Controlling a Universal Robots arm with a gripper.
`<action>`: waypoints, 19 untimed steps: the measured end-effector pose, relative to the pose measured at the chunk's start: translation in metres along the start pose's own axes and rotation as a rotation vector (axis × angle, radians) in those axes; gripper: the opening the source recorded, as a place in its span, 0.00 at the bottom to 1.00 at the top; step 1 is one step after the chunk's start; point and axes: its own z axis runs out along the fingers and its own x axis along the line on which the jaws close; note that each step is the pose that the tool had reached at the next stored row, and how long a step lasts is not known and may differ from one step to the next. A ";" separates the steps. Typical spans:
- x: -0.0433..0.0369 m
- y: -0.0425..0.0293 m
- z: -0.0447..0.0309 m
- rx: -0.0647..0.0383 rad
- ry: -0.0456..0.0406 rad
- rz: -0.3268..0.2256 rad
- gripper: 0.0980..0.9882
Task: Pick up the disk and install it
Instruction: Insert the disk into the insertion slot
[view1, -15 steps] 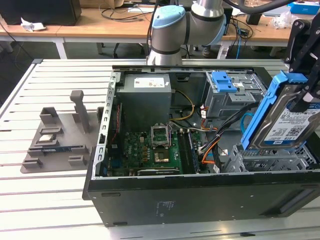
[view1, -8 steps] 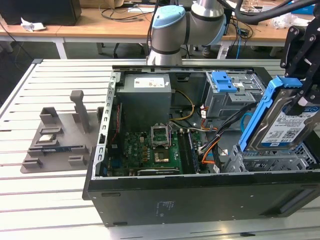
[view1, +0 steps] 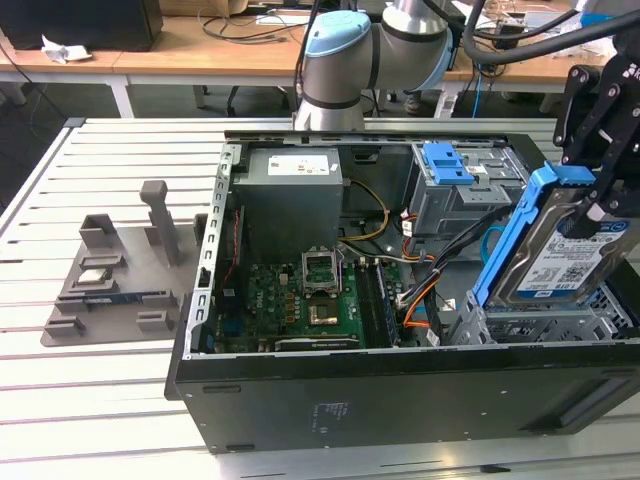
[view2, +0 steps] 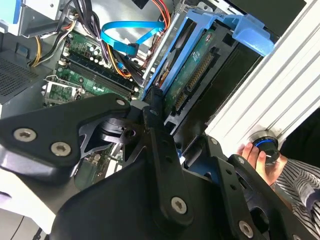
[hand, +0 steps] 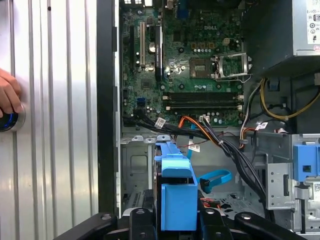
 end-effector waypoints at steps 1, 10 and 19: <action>0.0000 -0.0002 0.0012 0.000 -0.0001 0.000 0.30; -0.0001 -0.0009 0.0100 0.000 -0.0001 0.000 0.30; -0.0002 -0.0011 0.0187 0.000 -0.0001 0.000 0.30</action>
